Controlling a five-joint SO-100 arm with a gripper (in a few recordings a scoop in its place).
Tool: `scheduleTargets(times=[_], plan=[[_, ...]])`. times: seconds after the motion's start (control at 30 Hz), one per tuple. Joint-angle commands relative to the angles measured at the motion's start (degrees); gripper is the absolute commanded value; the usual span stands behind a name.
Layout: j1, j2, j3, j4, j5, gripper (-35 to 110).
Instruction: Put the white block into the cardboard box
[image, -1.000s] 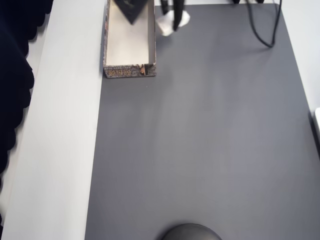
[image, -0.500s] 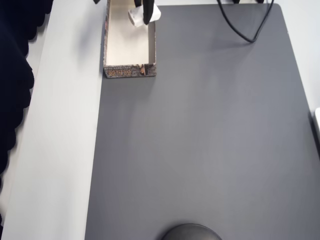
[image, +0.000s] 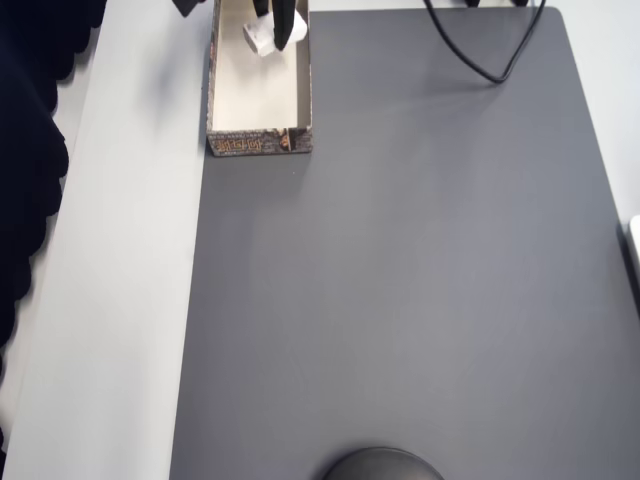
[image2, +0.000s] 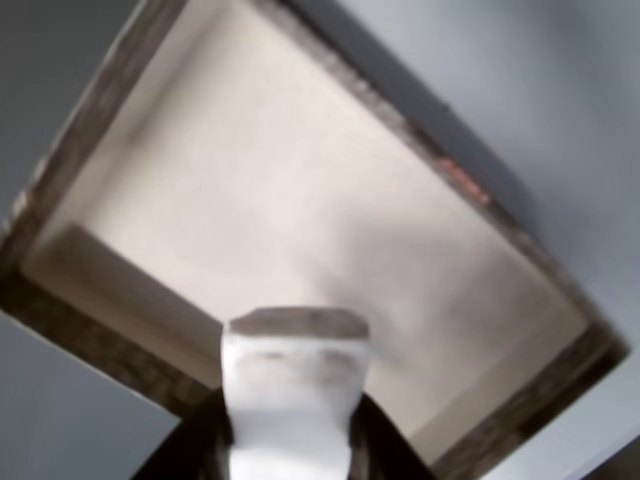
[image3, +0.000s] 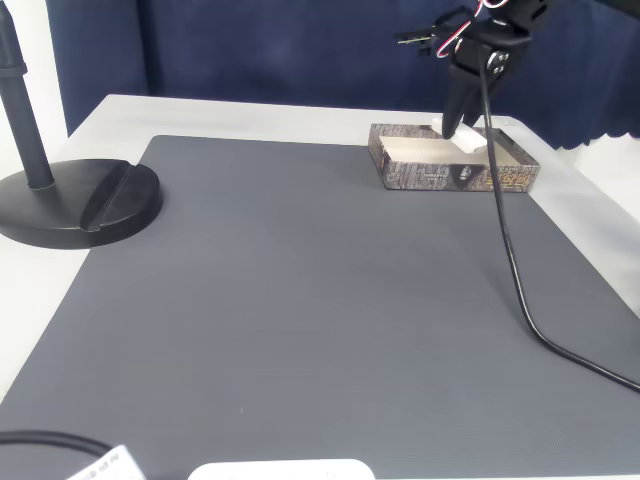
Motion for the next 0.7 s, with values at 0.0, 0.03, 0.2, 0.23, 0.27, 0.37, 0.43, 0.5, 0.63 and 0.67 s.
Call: scheduleTargets(times=[0.0, 0.03, 0.2, 0.23, 0.27, 0.37, 0.43, 0.5, 0.63, 0.67], plan=[[0.44, 1.05, -4.22, 0.35, 11.69, -2], [0.53, 1.05, -4.22, 0.35, 15.38, -2], [0.79, 1.05, -4.66, 0.44, 34.45, -2], [0.79, 1.05, -4.75, 0.26, 37.35, -2], [0.79, 1.05, -4.83, 0.00, 39.20, -2], [0.79, 0.79, -5.27, -0.44, 43.77, -2], [0.88, 0.79, -5.36, -0.44, 47.55, -2], [0.88, 0.62, -5.80, -0.35, 52.73, -2], [1.41, -0.09, -6.59, -0.44, 55.20, -2], [1.49, -0.26, -6.77, -0.44, 55.81, -2]])
